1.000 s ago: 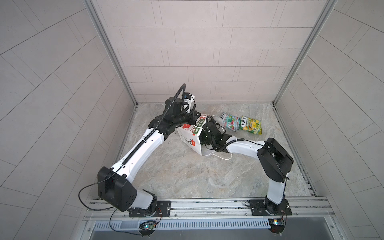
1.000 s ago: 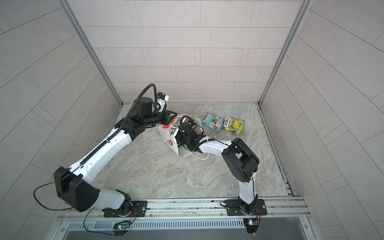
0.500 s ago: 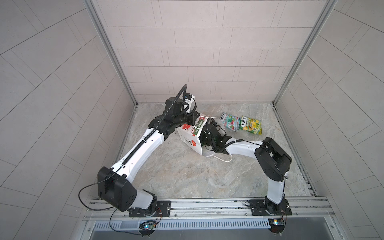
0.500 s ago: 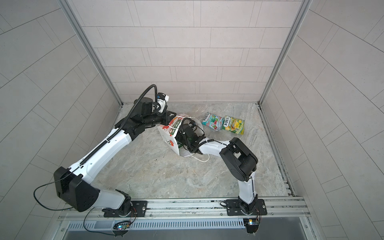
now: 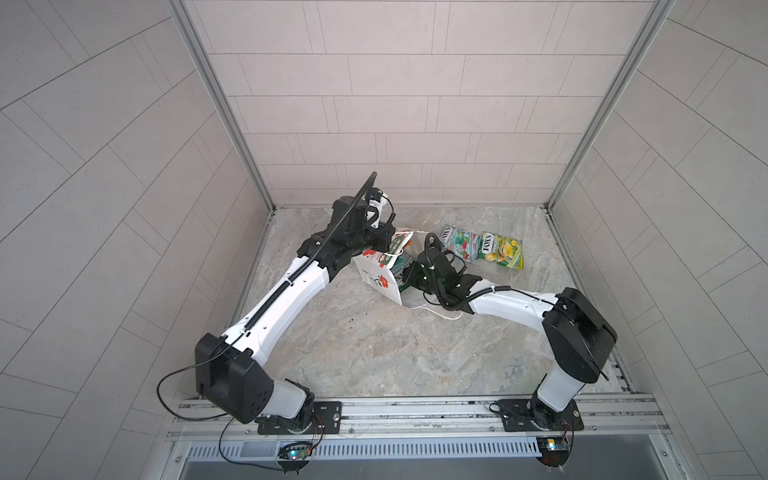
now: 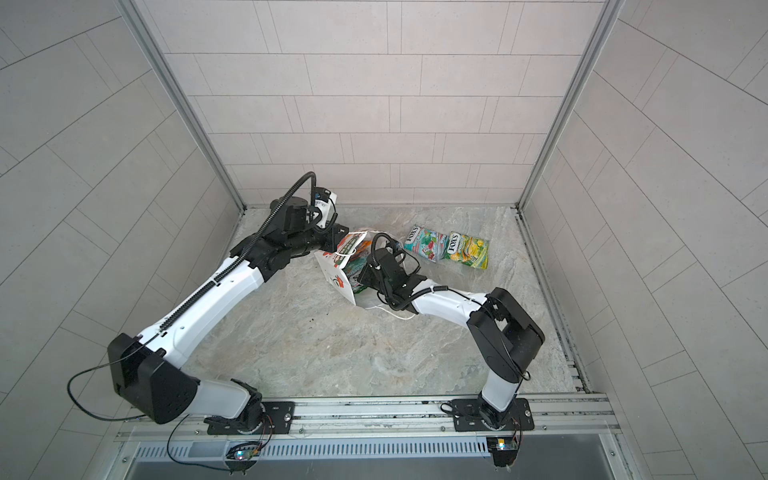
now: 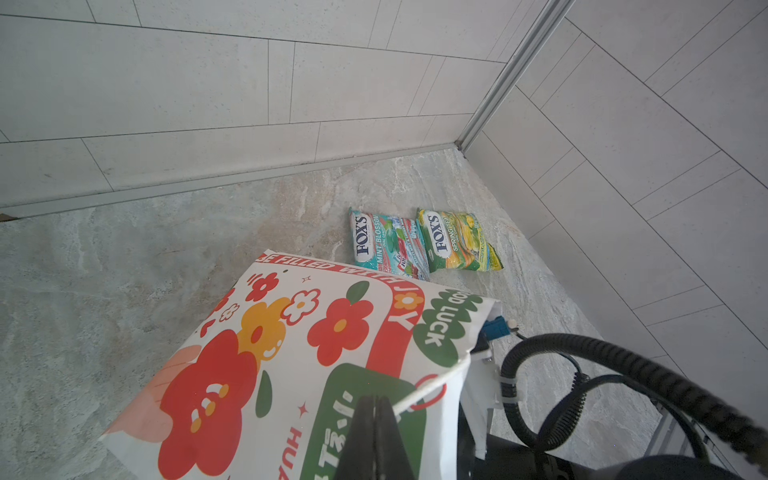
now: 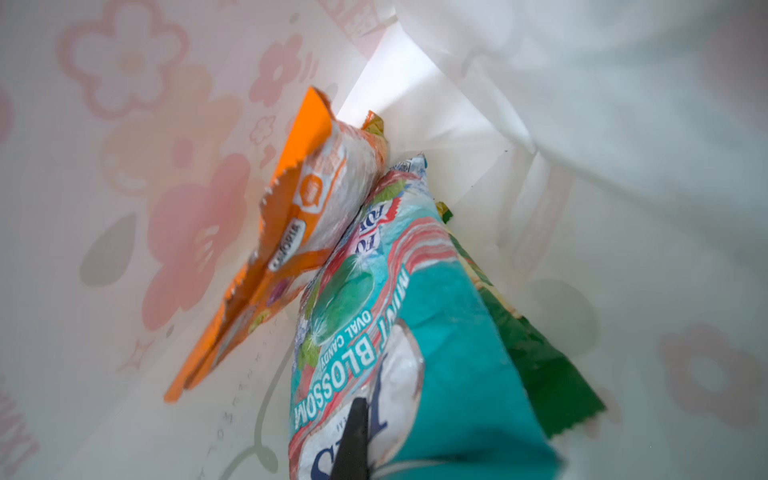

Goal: Take the snacks out of the paper bag
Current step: 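Grasp a teal Mint Blossom packet with the right gripper and lift it upward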

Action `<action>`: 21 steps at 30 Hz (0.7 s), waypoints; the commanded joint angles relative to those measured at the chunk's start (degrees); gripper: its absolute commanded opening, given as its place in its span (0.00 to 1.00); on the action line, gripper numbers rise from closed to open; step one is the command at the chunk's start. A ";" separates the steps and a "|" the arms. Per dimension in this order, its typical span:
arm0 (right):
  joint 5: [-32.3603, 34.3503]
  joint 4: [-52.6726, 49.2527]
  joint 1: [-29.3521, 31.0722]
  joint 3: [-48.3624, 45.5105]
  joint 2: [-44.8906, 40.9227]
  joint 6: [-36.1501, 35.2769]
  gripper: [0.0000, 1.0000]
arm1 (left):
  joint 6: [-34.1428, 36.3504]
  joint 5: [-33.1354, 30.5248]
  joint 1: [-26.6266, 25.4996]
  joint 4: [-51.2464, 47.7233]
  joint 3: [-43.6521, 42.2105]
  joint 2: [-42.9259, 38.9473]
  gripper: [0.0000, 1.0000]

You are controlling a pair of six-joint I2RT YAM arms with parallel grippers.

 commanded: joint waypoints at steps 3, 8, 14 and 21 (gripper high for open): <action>0.12 -4.38 -0.16 -0.65 -5.29 -5.16 0.00 | 0.55 -1.87 0.25 -0.82 0.27 -1.36 0.00; -1.82 -7.29 -0.21 -0.66 -8.74 -8.85 0.00 | 0.38 -1.59 0.24 -0.72 0.25 -1.31 0.00; -5.11 -11.31 -0.26 -0.30 -13.86 -14.86 0.00 | 0.02 -0.92 0.27 -0.52 0.26 -1.16 0.00; -6.84 -16.94 -0.23 0.48 -20.93 -22.60 0.00 | -0.39 -0.40 0.25 -0.36 0.25 -0.93 0.00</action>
